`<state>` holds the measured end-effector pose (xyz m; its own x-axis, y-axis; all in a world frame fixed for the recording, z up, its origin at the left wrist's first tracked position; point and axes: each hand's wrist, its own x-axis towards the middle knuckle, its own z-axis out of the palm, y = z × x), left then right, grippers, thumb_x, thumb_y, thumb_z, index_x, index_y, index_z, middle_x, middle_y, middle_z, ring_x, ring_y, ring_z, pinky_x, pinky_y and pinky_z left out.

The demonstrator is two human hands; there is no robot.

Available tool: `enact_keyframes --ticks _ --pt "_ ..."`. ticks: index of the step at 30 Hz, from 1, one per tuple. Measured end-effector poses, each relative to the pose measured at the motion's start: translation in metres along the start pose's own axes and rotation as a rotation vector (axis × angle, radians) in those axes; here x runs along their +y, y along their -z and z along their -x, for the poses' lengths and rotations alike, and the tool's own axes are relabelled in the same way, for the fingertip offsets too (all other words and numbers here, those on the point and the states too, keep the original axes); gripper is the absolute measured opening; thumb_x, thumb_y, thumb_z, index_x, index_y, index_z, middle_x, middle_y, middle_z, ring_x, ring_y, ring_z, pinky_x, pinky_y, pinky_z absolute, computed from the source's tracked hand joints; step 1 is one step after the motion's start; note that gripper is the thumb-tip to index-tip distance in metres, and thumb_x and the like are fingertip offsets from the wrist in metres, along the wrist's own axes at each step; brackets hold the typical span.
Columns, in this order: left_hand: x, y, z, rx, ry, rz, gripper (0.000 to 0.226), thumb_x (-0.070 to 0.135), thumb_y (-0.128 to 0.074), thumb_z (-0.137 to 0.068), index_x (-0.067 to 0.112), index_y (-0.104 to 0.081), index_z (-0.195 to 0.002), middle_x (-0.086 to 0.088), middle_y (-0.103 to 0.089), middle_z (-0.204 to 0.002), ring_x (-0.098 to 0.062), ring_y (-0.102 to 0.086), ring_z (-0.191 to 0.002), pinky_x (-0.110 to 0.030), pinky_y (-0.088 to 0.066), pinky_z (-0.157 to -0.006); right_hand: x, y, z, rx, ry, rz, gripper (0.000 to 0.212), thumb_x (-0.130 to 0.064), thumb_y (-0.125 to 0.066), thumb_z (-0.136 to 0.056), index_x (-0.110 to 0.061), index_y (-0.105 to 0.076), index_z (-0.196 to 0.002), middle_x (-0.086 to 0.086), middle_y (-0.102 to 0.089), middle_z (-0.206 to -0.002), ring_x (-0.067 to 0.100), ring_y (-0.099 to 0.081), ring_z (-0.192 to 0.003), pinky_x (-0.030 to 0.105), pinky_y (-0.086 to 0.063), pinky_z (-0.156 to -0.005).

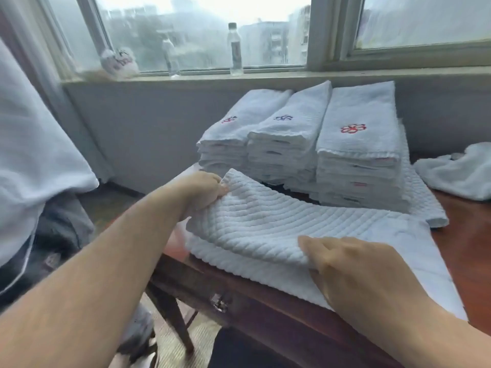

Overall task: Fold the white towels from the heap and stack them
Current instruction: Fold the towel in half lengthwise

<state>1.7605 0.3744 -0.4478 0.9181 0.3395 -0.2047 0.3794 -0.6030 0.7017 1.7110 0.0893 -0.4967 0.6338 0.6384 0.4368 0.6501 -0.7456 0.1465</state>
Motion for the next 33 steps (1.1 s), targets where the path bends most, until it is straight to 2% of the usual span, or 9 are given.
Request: enact_keyframes --ticks 3,7,10,13,19,22,24,28,33 --pt "-0.020 -0.002 -0.002 0.016 0.142 -0.071 0.027 0.038 -0.047 -0.104 0.017 -0.064 -0.098 0.000 -0.066 -0.090 -0.013 -0.061 -0.066 -0.021 -0.043 -0.048 -0.012 -0.006 -0.004 -0.070 0.033 -0.023 0.031 -0.016 -0.087 -0.059 -0.022 -0.059 -0.070 -0.005 -0.053 -0.055 0.021 -0.052 -0.046 0.032 -0.035 -0.036" --pt "-0.034 -0.014 -0.013 0.109 0.076 -0.283 0.032 0.040 -0.037 -0.106 0.019 -0.055 -0.089 0.007 -0.053 -0.086 -0.010 -0.050 -0.073 -0.026 -0.032 -0.054 -0.018 -0.007 -0.004 -0.123 0.029 -0.089 0.021 -0.039 -0.081 -0.073 -0.026 -0.064 -0.072 -0.007 -0.058 -0.065 0.020 -0.055 -0.059 0.035 -0.049 -0.046" --pt "-0.034 -0.019 -0.018 0.121 0.082 -0.375 0.028 0.038 -0.035 -0.107 0.019 -0.055 -0.101 0.004 -0.056 -0.093 -0.018 -0.053 -0.089 -0.028 -0.034 -0.065 -0.017 -0.006 -0.009 -0.254 -0.012 -0.109 0.037 -0.061 -0.036 -0.092 -0.033 -0.061 -0.094 -0.010 -0.059 -0.090 0.016 -0.052 -0.085 0.034 -0.050 -0.074" --pt "-0.039 -0.025 -0.021 0.176 0.085 -0.425 0.041 0.039 -0.039 -0.104 0.008 -0.065 -0.115 -0.010 -0.065 -0.118 -0.032 -0.059 -0.110 -0.033 -0.040 -0.079 -0.012 -0.003 -0.013 -0.380 -0.011 -0.202 0.072 -0.077 -0.005 -0.082 -0.035 -0.056 -0.111 -0.017 -0.055 -0.107 0.008 -0.044 -0.101 0.027 -0.042 -0.091" --pt "-0.028 -0.047 0.005 0.483 -0.249 -0.286 0.047 0.047 -0.041 -0.095 0.031 -0.056 -0.136 0.002 -0.048 -0.144 -0.022 -0.030 -0.137 -0.042 -0.023 -0.113 0.032 0.010 -0.008 -0.303 -0.230 -0.873 0.067 -0.073 -0.041 -0.088 -0.018 -0.073 -0.109 -0.013 -0.070 -0.118 0.005 -0.061 -0.114 0.029 -0.050 -0.098" --pt "-0.018 -0.068 0.020 0.147 -0.544 -0.397 0.062 0.062 -0.029 -0.090 0.042 -0.043 -0.148 0.013 -0.031 -0.160 -0.009 -0.018 -0.148 -0.038 -0.006 -0.123 0.050 0.007 -0.008 -0.141 -0.235 -0.624 0.042 -0.053 -0.042 -0.091 -0.037 -0.075 -0.112 -0.035 -0.062 -0.122 -0.012 -0.047 -0.129 0.005 -0.028 -0.107" --pt "-0.018 -0.078 0.015 -0.034 -0.537 -0.516 0.066 0.071 -0.022 -0.095 0.047 -0.022 -0.156 0.014 -0.008 -0.167 -0.005 0.002 -0.153 -0.041 0.009 -0.124 0.058 0.000 -0.007 -0.267 -0.223 -0.457 0.056 -0.054 -0.029 -0.091 -0.041 -0.059 -0.137 -0.027 -0.040 -0.149 -0.004 -0.020 -0.148 0.014 -0.007 -0.119" --pt "-0.028 -0.083 0.000 -0.086 -0.447 -0.667 0.075 0.078 -0.012 -0.090 0.047 -0.003 -0.157 0.014 0.007 -0.167 -0.008 0.011 -0.153 -0.042 0.011 -0.124 0.069 -0.023 0.000 -0.529 -0.202 -0.320 0.072 -0.062 -0.004 -0.089 -0.046 -0.015 -0.158 -0.021 0.009 -0.165 -0.004 0.024 -0.144 0.028 0.020 -0.118" --pt "-0.031 -0.078 -0.019 -0.099 -0.427 -0.685 0.083 0.088 -0.003 -0.077 0.055 0.003 -0.153 0.020 0.007 -0.166 -0.004 0.010 -0.152 -0.043 0.010 -0.123 0.076 -0.037 0.003 -0.560 -0.202 -0.353 0.070 -0.067 -0.004 -0.090 -0.049 -0.002 -0.158 -0.025 0.017 -0.163 -0.006 0.028 -0.143 0.026 0.022 -0.117"
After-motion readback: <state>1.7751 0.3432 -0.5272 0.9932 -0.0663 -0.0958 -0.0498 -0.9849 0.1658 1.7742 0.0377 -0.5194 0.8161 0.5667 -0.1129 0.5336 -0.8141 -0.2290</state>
